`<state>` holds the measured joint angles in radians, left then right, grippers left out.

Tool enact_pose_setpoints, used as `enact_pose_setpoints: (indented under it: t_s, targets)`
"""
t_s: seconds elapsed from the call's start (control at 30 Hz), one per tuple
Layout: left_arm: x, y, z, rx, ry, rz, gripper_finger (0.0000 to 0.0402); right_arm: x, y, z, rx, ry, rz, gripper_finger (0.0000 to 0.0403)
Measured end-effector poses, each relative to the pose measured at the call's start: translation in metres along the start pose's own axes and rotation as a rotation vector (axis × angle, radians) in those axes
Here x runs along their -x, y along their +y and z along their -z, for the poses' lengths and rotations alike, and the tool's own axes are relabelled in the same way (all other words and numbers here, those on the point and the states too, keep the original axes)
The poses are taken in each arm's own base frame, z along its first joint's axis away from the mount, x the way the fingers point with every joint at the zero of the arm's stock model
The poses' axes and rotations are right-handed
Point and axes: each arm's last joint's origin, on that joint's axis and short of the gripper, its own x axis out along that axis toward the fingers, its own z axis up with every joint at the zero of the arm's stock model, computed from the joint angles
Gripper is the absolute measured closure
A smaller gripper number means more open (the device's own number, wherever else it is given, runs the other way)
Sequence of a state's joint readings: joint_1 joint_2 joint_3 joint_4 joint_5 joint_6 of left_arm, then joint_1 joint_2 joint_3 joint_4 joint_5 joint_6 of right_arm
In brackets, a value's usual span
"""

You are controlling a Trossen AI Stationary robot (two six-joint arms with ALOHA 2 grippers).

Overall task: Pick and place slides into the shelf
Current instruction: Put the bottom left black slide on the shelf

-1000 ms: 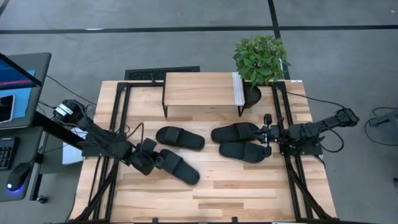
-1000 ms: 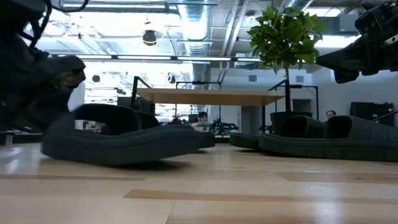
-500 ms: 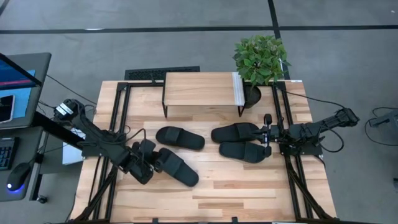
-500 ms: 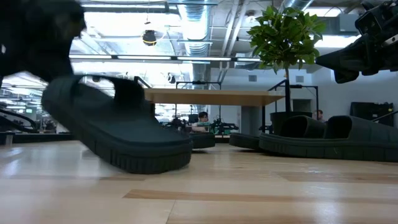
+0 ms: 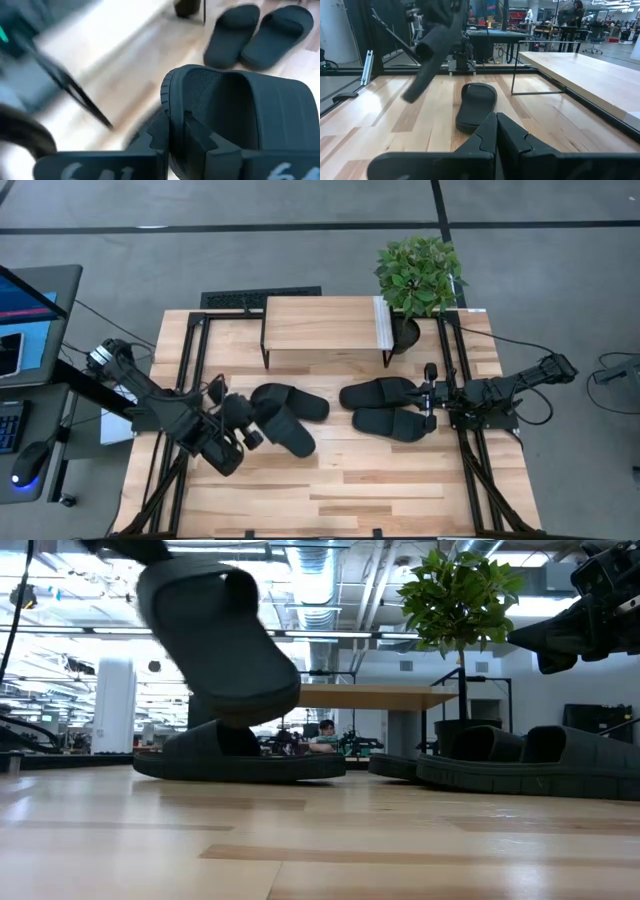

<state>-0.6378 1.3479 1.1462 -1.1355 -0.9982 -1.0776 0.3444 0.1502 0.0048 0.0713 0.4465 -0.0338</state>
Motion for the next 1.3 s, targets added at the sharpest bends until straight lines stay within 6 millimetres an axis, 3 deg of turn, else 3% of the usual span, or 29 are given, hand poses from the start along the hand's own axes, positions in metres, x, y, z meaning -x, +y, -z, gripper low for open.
enact_pose_setpoints:
  t_s: [0.23, 0.53, 0.77, 0.9, 1.3]
  targets:
    - [-0.005, 0.019, -0.042, -0.182, -0.017, -0.058, 0.0388, 0.0, 0.0, 0.0, 0.0, 0.0, 0.0, 0.0403]
    - [0.011, 0.073, -0.114, -0.287, -0.052, 0.036, 0.0388, 0.0, 0.0, 0.0, 0.0, 0.0, 0.0, 0.0403]
    - [0.02, 0.11, -0.155, -0.421, -0.148, 0.214, 0.0388, 0.0, 0.0, 0.0, 0.0, 0.0, 0.0, 0.0403]
    - [0.014, 0.13, -0.169, -0.428, -0.21, 0.316, 0.0389, 0.0, 0.0, 0.0, 0.0, 0.0, 0.0, 0.0403]
    - [-0.023, 0.202, -0.183, -0.401, -0.269, 0.368, 0.039, 0.0, 0.0, 0.0, 0.0, 0.0, -0.001, 0.0403]
